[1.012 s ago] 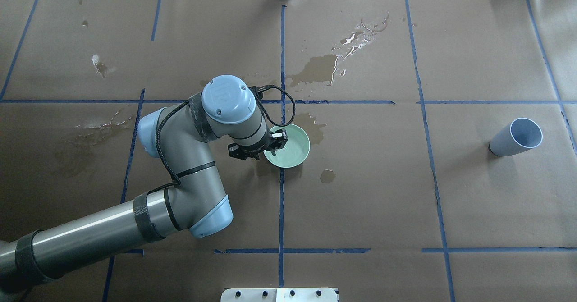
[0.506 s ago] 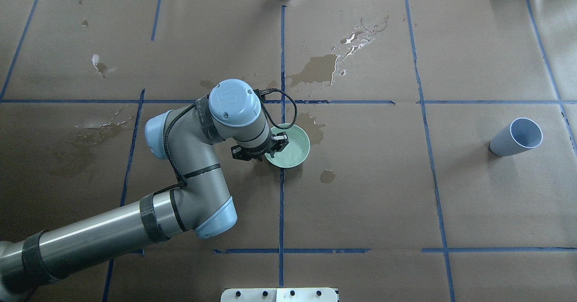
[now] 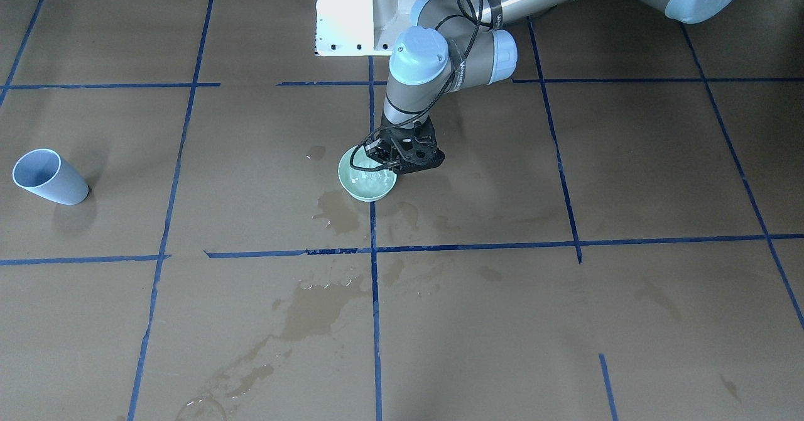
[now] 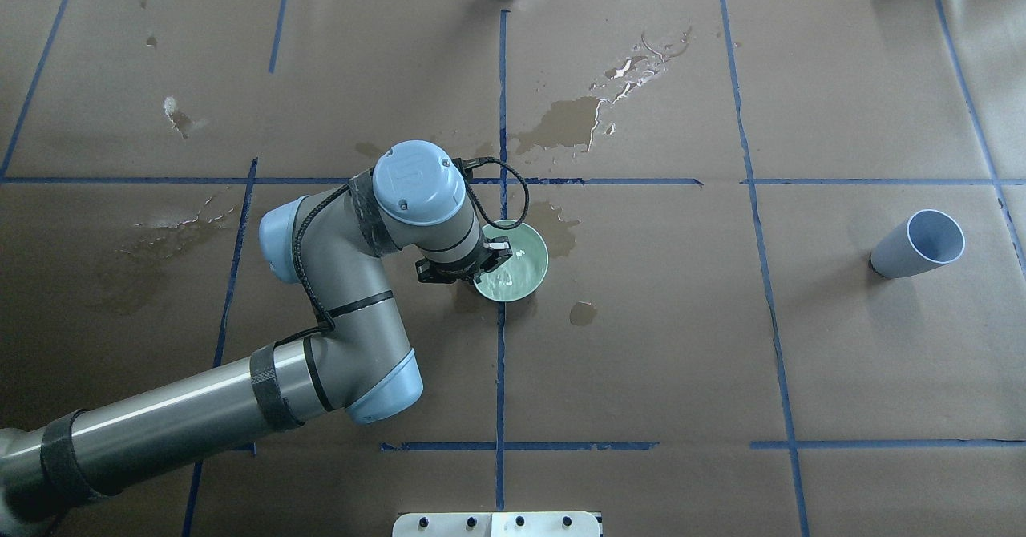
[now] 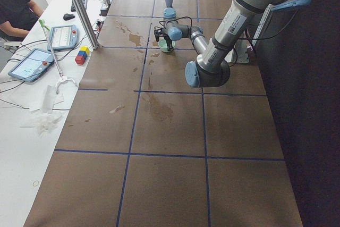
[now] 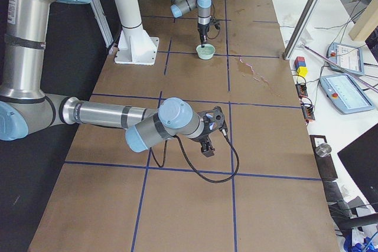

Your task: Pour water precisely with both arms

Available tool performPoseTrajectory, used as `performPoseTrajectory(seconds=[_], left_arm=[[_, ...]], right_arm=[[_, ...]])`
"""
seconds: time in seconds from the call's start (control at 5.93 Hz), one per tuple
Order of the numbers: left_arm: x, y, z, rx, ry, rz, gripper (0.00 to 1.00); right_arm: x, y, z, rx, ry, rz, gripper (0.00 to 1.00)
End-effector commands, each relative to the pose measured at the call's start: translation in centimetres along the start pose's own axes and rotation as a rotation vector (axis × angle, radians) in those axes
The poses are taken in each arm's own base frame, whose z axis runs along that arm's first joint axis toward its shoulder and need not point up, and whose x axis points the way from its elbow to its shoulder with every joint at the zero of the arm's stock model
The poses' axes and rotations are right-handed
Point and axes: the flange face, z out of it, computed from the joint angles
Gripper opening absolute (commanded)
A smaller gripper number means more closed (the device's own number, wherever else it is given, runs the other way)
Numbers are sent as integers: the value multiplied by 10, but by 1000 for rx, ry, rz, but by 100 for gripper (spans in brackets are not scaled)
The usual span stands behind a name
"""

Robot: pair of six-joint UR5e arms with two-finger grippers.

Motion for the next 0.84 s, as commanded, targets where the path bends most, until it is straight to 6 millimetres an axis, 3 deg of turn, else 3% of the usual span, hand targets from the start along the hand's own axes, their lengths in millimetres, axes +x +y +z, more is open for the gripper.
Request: performPoseTrajectory(seconds=[0.0,0.17,0.34,0.67], left_arm=[[-3,-2,-6,3,7,-3,1],[-21,-2,-11,6,13,-3,0],[-49,2,-30,9,39,2,0],[-75,-2,-46,17,58,14,0]], right_arm=[[3,7,-10,18,11,9,100],[0,10,-13,21,11,7,100],[-2,11,-14,20,10,5,100],[-2,12,-15,22,13,5,100]])
